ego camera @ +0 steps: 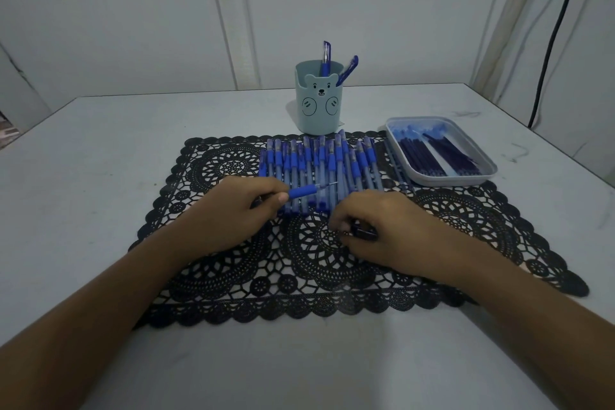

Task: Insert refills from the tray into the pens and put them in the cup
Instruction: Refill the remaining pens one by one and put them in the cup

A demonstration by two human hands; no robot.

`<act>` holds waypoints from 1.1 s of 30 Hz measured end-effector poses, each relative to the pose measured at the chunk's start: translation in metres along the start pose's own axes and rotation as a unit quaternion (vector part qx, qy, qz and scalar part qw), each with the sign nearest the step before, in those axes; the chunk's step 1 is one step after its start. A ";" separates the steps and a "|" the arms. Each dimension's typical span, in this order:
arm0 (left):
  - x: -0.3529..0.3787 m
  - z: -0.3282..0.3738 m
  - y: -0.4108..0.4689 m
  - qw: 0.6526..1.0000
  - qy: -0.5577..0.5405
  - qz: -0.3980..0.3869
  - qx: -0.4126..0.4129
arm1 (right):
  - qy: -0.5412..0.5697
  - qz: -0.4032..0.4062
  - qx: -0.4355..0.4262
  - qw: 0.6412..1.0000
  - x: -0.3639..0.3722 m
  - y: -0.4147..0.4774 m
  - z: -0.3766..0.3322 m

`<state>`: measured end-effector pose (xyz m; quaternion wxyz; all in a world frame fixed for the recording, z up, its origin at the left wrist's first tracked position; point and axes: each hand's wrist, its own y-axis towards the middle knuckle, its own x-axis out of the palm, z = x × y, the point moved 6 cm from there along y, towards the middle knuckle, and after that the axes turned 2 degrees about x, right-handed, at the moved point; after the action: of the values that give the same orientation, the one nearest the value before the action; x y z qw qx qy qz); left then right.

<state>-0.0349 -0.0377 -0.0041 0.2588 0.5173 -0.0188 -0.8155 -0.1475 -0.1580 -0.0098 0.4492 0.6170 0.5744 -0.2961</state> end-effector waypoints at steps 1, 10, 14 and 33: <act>0.000 0.000 0.000 1.000 0.001 0.002 0.004 | 0.004 0.005 0.002 1.000 0.001 0.000 0.000; 0.000 -0.002 0.001 1.000 0.000 0.003 0.010 | 0.009 0.014 0.009 1.000 -0.001 0.000 0.004; 0.000 -0.001 0.001 1.000 -0.005 0.007 0.010 | 0.066 0.082 0.029 0.994 -0.021 -0.001 0.007; -0.005 -0.013 0.000 0.999 0.000 0.035 -0.007 | 0.253 0.281 0.249 0.892 -0.070 -0.016 0.080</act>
<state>-0.0222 -0.0330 -0.0062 0.2907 0.5147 -0.0307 -0.8060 -0.1628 -0.2616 0.0146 0.1847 0.8984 0.3783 -0.1250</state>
